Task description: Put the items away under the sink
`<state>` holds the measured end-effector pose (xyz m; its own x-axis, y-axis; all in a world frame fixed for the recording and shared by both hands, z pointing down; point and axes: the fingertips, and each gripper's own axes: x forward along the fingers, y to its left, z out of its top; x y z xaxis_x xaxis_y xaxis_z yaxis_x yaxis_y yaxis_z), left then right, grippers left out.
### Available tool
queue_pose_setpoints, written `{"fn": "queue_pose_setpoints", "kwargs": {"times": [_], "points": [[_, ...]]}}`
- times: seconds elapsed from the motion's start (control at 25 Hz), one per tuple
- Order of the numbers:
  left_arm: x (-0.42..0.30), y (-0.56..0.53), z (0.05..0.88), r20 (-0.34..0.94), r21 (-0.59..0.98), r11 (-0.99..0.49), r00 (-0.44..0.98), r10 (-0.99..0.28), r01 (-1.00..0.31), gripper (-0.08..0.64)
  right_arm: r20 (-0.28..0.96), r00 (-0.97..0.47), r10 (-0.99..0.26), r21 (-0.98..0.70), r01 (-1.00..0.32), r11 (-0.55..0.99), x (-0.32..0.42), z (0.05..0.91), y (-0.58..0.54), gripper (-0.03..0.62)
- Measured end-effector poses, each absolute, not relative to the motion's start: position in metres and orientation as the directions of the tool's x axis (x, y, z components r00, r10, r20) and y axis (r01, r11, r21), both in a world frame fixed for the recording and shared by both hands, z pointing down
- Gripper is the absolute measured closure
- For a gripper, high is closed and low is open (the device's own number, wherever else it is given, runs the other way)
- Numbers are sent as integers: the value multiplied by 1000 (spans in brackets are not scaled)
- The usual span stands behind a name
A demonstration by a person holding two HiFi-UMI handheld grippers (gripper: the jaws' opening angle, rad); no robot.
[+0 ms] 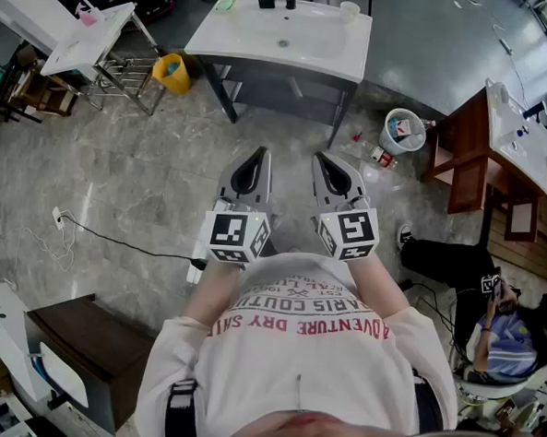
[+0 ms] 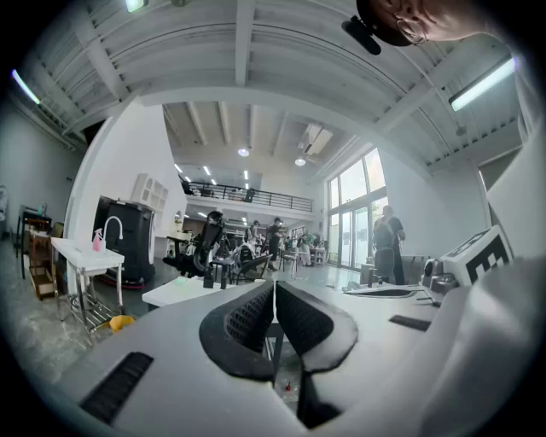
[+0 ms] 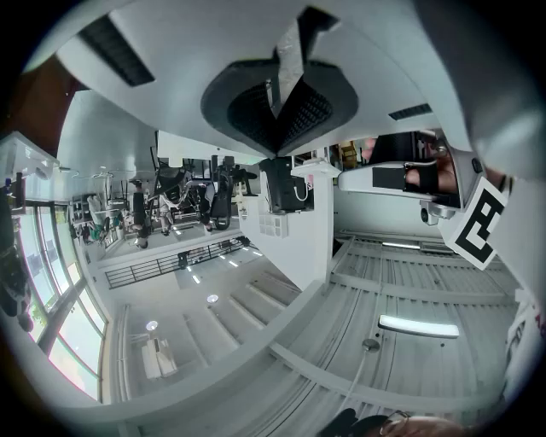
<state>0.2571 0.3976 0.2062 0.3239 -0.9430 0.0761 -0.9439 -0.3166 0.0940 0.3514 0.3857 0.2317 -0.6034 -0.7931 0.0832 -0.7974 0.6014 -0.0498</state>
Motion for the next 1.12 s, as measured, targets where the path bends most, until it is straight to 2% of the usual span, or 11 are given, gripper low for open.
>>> {"fn": "queue_pose_setpoints", "kwargs": {"times": [0.6, 0.88, 1.12], "points": [[239, 393, 213, 99, 105, -306, 316, -944, -946, 532, 108, -597, -795, -109, -802, 588, 342, 243, 374, 567], [199, 368, 223, 105, 113, -302, 314, -944, -947, 532, 131, -585, -801, -130, -811, 571, 311, 252, 344, 568], [138, 313, 223, 101, 142, -316, 331, -938, -938, 532, 152, -550, -821, -130, -835, 535, 261, 253, 288, 568]]}}
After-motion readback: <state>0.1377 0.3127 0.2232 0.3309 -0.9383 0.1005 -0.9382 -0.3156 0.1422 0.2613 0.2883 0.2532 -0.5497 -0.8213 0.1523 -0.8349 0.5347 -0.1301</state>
